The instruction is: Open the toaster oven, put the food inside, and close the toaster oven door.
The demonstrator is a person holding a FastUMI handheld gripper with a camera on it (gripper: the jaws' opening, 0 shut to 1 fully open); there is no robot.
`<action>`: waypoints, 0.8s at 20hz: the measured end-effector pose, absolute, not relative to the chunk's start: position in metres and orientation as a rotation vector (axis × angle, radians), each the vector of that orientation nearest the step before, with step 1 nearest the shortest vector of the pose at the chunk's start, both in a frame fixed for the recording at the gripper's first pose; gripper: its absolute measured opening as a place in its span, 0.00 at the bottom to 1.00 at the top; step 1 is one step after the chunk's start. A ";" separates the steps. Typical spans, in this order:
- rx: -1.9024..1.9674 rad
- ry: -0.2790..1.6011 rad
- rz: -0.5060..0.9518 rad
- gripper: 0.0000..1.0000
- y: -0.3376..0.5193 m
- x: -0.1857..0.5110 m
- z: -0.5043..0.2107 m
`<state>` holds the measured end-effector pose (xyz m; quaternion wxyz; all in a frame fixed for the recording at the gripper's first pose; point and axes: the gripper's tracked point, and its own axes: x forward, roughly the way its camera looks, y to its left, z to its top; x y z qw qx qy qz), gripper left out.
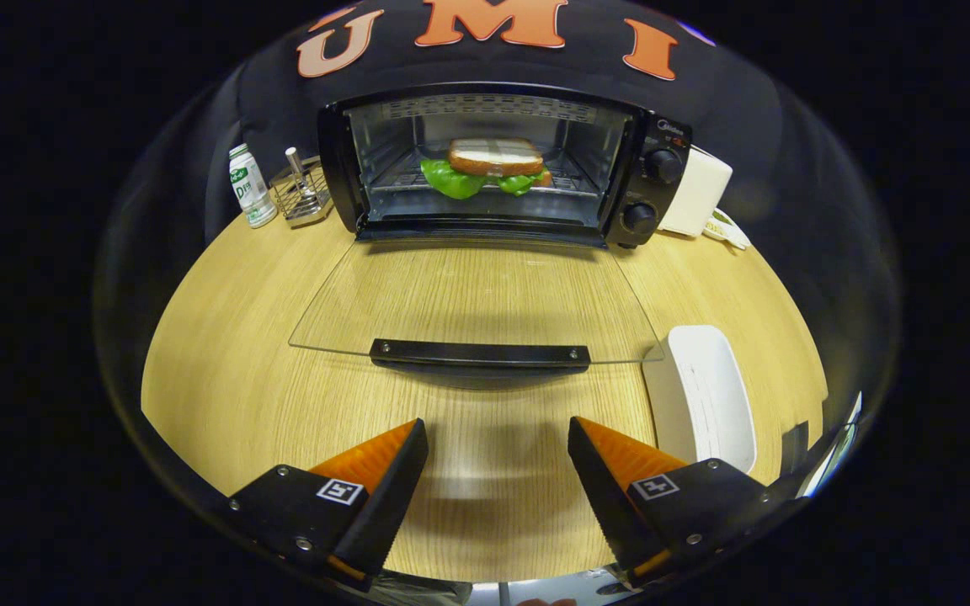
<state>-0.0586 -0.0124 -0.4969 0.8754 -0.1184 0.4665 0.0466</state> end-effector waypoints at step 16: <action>-0.203 0.877 0.038 1.00 0.000 -0.022 -0.486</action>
